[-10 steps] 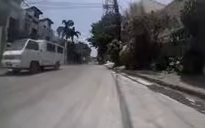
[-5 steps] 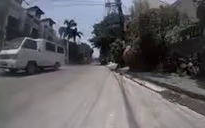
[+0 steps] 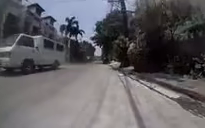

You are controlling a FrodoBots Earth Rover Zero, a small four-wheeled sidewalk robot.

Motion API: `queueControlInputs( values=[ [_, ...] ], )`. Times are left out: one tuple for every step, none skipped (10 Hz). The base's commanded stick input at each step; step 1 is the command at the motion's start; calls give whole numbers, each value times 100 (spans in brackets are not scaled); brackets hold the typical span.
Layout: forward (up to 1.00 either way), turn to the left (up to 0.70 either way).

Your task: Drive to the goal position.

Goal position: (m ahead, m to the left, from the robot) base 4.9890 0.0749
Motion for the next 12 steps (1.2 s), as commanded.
queueControlInputs(
  values=[
    [85,0],
    [85,0],
    [85,0],
    [85,0],
    [85,0],
    [85,0],
    [85,0],
    [85,0],
    [85,0],
    [85,0],
    [85,0],
    [85,0]
  ],
)
